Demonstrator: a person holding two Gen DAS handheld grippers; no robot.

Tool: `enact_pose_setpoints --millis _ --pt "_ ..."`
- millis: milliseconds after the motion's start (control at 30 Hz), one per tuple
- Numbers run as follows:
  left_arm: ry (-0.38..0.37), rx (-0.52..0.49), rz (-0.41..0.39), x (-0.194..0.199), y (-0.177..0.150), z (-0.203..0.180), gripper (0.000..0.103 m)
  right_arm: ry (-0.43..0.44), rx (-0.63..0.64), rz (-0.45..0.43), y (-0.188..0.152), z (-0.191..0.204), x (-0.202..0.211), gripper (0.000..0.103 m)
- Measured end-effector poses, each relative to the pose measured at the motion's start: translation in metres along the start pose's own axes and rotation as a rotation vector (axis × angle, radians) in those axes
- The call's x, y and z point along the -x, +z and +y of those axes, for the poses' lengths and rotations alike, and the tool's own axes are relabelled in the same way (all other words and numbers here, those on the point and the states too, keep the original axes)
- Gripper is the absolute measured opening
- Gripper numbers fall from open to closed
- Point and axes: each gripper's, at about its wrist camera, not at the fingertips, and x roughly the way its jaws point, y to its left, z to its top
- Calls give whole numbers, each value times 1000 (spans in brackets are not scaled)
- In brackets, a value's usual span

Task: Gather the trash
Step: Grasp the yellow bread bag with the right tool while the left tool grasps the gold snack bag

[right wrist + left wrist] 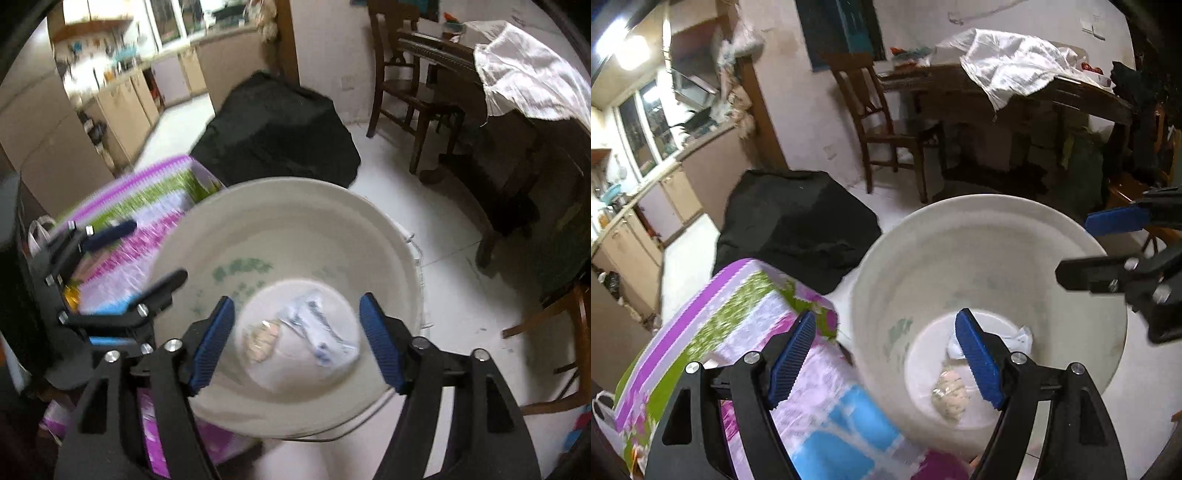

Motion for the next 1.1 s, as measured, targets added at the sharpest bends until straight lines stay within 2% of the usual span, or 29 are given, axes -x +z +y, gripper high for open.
enact_pose_setpoints --millis 33,100,167,300,400,500,667,767,867,967,1000,1067,1100 --pt "14 9 -18 8 -7 3 78 16 -16 -40 -6 4 7 73" --pt "28 42 -54 30 -28 11 78 56 -31 -114 -17 13 21 90" --pt "8 74 -65 46 -46 18 82 97 -38 -180 -29 22 34 97" --pt "18 152 -103 86 -98 38 92 191 -67 -239 -55 46 48 97" --pt "12 211 -75 108 -136 57 93 279 -129 -248 -70 60 51 98" --pt "69 261 -76 131 -179 80 93 365 -206 -252 -85 69 49 98" --pt "123 372 -22 168 -255 124 93 528 -341 -149 -114 96 17 98" --pt "174 461 8 196 -301 155 93 570 -347 -58 -127 123 -4 98" --pt "168 504 -3 219 -333 179 93 606 -359 27 -143 145 -21 98" --pt "148 414 5 225 -341 192 93 669 -361 149 -156 167 -39 98" --pt "151 360 13 224 -345 197 93 657 -320 145 -156 177 -35 98" --pt "133 279 27 221 -351 202 92 718 -295 183 -159 188 -34 98" --pt "108 240 38 219 -350 207 90 721 -291 197 -160 191 -35 98"
